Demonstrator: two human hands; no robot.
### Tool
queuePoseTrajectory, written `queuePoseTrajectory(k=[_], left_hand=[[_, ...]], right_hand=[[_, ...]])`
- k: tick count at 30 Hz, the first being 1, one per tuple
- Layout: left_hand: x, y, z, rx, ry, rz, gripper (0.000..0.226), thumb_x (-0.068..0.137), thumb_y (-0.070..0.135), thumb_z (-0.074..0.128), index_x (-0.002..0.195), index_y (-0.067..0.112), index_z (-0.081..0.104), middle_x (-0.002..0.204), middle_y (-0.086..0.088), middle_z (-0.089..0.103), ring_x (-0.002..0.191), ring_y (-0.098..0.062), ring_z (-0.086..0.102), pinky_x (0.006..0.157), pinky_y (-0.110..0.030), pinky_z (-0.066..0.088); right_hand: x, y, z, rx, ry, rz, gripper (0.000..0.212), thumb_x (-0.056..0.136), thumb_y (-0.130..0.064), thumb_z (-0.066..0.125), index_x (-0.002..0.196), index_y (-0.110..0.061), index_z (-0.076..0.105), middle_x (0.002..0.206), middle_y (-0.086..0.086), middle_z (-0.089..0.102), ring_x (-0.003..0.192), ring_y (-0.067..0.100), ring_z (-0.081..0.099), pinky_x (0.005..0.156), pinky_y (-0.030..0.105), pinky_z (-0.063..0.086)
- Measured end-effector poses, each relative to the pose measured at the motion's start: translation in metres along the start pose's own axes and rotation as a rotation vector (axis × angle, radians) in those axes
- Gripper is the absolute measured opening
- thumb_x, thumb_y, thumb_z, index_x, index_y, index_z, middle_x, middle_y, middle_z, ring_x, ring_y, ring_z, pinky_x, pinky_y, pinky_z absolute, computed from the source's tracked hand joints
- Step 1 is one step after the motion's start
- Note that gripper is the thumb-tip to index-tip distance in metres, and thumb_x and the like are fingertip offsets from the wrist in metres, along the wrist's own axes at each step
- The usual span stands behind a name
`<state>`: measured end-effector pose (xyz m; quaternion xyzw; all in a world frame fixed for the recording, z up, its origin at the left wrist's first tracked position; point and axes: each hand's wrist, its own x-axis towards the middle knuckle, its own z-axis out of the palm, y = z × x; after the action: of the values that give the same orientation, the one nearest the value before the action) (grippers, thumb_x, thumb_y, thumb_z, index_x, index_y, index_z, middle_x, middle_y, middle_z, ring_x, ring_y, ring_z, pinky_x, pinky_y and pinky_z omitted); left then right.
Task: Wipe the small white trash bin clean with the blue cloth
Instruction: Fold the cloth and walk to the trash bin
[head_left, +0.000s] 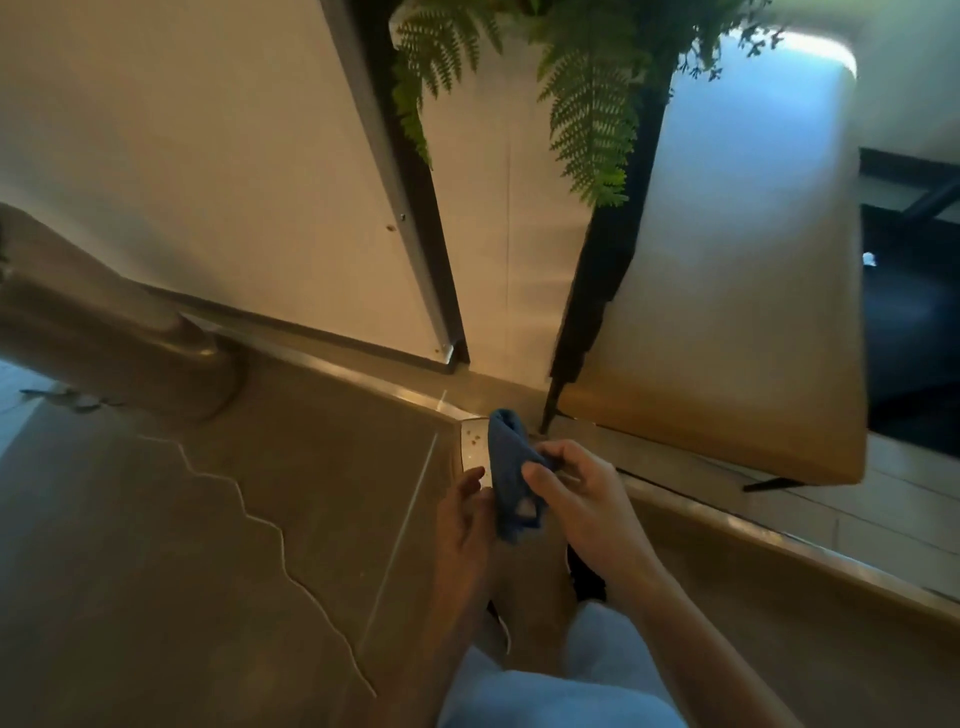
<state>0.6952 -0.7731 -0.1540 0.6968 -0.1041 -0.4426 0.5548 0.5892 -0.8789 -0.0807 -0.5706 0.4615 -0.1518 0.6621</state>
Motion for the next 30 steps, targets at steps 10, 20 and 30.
queuePoseTrajectory(k=[10, 20, 30], left_hand=[[-0.009, 0.001, -0.058, -0.297, -0.133, -0.216, 0.052, 0.076, 0.048, 0.082, 0.108, 0.01, 0.065, 0.091, -0.015, 0.068, 0.071, -0.024, 0.067, 0.056, -0.03, 0.057], [-0.048, -0.013, -0.072, -0.291, -0.078, -0.261, 0.062, 0.091, 0.051, 0.047, 0.13, 0.006, 0.062, 0.12, -0.021, 0.071, 0.104, -0.031, 0.072, 0.076, -0.039, 0.063], [-0.023, -0.02, -0.1, -0.156, 0.014, -0.226, 0.015, 0.095, 0.005, 0.064, 0.11, 0.004, 0.059, 0.093, -0.007, 0.069, 0.069, -0.007, 0.071, 0.056, -0.021, 0.056]], right_hand=[[-0.024, 0.006, 0.057, 0.085, -0.029, -0.012, 0.013, 0.1, -0.016, 0.058, 0.111, -0.015, 0.064, 0.104, 0.0, 0.068, 0.093, 0.008, 0.07, 0.073, 0.022, 0.056], [-0.059, 0.047, 0.085, 0.328, -0.051, 0.145, 0.018, 0.1, -0.015, 0.057, 0.117, -0.013, 0.063, 0.109, 0.006, 0.072, 0.102, 0.017, 0.071, 0.093, 0.04, 0.058], [-0.046, 0.078, 0.102, 0.451, 0.127, 0.297, 0.016, 0.101, -0.014, 0.055, 0.114, -0.011, 0.063, 0.108, 0.01, 0.073, 0.099, 0.023, 0.072, 0.08, 0.035, 0.06]])
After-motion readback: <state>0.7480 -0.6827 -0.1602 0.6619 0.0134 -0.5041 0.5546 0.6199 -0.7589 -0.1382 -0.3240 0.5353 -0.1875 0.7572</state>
